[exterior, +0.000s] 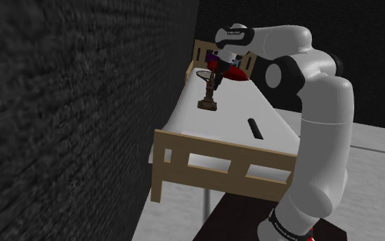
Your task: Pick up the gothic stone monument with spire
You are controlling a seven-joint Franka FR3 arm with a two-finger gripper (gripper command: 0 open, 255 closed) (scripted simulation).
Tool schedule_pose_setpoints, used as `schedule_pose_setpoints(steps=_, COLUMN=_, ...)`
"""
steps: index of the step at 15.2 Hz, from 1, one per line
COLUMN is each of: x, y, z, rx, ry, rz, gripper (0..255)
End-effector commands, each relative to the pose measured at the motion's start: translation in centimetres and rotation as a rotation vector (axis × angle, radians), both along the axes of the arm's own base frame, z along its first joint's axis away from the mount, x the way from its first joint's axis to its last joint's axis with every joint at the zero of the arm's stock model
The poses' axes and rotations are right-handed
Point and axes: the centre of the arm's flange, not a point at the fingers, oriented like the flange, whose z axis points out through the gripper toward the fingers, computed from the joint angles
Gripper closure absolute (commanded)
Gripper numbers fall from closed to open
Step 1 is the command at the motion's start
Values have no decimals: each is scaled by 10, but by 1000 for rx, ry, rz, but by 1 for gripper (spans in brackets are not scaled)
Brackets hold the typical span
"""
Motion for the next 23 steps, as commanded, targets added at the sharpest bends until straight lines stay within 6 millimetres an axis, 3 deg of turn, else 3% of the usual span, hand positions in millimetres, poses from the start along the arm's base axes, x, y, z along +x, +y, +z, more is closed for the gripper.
schedule_pose_setpoints(steps=1, x=0, y=0, z=-4, rx=0, ry=0, rz=0, gripper=0)
schedule_pose_setpoints(steps=2, x=0, y=0, z=-3, rx=0, ry=0, rz=0, gripper=255)
schedule_pose_setpoints(steps=11, x=0, y=0, z=-4, rx=0, ry=0, rz=0, gripper=255)
schedule_pose_setpoints(steps=23, x=0, y=0, z=59, rx=0, ry=0, rz=0, gripper=255)
